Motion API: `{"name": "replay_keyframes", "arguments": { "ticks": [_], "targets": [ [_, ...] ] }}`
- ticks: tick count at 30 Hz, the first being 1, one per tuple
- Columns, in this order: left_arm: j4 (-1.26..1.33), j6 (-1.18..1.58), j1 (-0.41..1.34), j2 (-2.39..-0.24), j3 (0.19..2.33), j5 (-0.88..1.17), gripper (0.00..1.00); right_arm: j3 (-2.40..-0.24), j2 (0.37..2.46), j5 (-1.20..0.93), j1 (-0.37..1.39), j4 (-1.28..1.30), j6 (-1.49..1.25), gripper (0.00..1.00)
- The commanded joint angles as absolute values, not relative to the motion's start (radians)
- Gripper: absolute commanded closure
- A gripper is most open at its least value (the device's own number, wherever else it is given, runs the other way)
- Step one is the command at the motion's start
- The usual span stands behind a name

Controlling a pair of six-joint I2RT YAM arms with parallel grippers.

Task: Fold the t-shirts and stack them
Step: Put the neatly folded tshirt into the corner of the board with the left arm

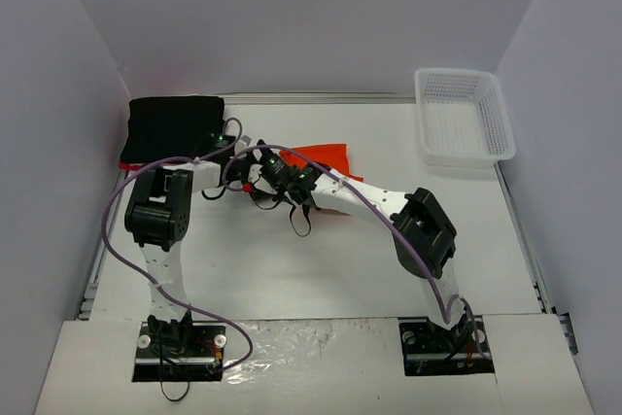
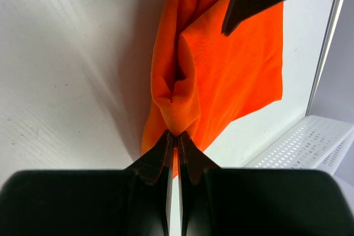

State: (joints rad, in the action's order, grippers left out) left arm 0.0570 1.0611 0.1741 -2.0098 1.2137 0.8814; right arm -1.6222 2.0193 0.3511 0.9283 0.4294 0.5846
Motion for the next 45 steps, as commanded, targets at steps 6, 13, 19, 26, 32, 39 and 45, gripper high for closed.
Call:
{"name": "replay_keyframes", "arguments": {
  "ticks": [6,13,19,26,32,39,45],
  "targets": [
    [0.193,1.192,0.239,-2.071,1.242,0.862,0.06,-1.671,2.02,0.377,0.92,0.471,0.571,1.0],
    [0.284,1.273,0.284,-2.108,1.281,0.844,0.06,-1.69,2.026,0.371,0.922,0.488,0.569,1.0],
    [0.206,1.186,0.327,-2.164,1.365,0.859,0.06,-1.701,2.031,0.371,0.922,0.497,0.565,1.0],
    [0.124,1.082,0.34,-2.189,1.439,0.825,0.06,-1.709,2.029,0.365,0.923,0.506,0.563,1.0],
    [0.222,1.149,0.348,-2.21,1.411,0.862,0.97,-1.704,2.034,0.356,0.923,0.509,0.561,1.0],
    [0.21,1.121,0.348,-2.235,1.463,0.887,0.98,-1.703,2.011,0.321,0.925,0.518,0.557,0.92],
    [0.123,1.039,0.321,-2.23,1.526,0.922,0.98,-1.562,1.831,0.215,0.896,0.575,0.595,0.0]
  ]
}}
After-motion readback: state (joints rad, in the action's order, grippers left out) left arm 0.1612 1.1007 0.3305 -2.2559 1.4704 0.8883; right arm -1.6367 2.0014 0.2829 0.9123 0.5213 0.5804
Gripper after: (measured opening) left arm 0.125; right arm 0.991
